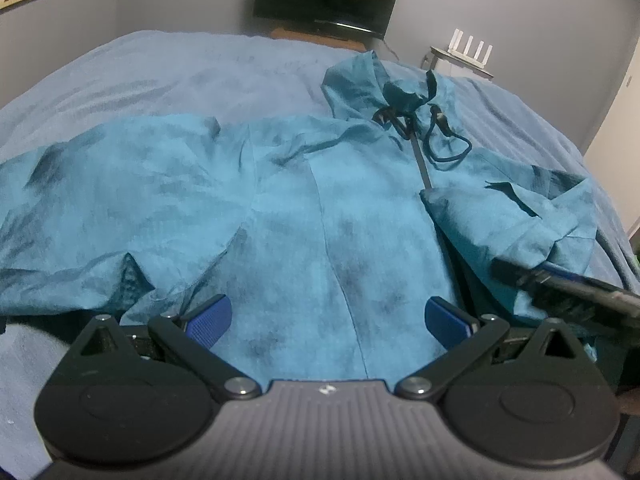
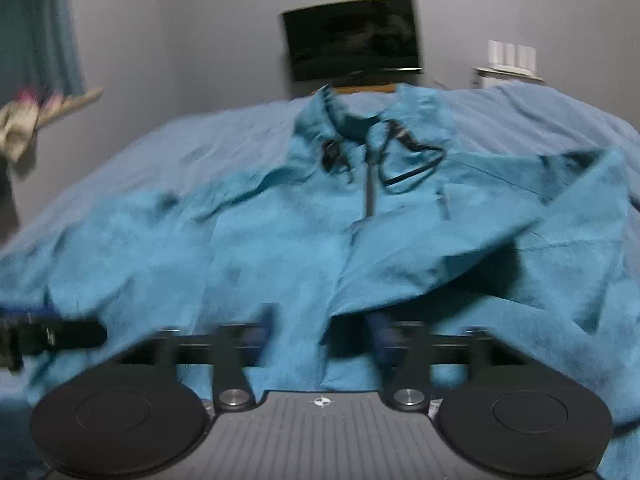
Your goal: Fold large clothes
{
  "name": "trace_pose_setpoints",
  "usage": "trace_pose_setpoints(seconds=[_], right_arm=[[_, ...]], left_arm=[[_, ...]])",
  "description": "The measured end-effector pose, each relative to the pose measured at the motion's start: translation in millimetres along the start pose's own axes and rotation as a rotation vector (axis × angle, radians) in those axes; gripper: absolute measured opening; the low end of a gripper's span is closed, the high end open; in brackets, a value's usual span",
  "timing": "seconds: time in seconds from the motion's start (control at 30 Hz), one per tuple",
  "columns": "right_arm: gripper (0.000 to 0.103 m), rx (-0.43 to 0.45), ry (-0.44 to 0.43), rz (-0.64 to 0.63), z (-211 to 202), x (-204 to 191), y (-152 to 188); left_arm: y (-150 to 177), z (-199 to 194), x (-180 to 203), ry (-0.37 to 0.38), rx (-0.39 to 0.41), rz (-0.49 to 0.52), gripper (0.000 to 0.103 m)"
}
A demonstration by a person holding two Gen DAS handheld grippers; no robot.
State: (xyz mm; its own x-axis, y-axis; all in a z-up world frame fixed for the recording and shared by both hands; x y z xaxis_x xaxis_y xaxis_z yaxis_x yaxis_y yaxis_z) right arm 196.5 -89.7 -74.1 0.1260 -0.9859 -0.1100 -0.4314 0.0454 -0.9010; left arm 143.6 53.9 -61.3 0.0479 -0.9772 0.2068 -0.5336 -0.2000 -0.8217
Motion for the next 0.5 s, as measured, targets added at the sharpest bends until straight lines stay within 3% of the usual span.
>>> trace_pose_setpoints(seconds=[0.07,0.17,0.23,0.3,0.37,0.5], right_arm=[[0.087,0.035,0.030,0.092,-3,16,-5],[0.083,0.042,0.100,0.224,-1,42,-11],[0.069,0.050,0.170,0.254,3,54,-14],[0.036,0.047,0.173,0.296,11,60,-16],[0.019,0.042,0.157,0.313,17,58,-18],[0.011,0.110,0.005,0.239,22,21,-32]], left_arm=[[0,1,0,0.002,-0.002,-0.005,0.103],[2,1,1,0.000,-0.003,0.010,0.103],[4,1,3,-0.002,-0.008,0.023,0.103],[6,2,2,-0.007,-0.012,0.028,0.103],[5,2,1,-0.013,-0.007,0.015,0.103],[-4,-5,-8,-0.038,0.046,-0.039,0.103]])
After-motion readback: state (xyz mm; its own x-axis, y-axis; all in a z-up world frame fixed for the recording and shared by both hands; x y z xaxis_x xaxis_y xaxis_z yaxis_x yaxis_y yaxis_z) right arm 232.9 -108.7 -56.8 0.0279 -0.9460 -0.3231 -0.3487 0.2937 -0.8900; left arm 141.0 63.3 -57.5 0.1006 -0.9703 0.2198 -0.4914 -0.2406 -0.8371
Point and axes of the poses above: each gripper's, at about its wrist camera, not at the fingertips, and z roughly the way its jaws point, x to its right, y to its underside, the point moved 5 cm from there along z, roughly the way its jaws point, and after that the axes turned 14 degrees about x, right-handed, at the moved point
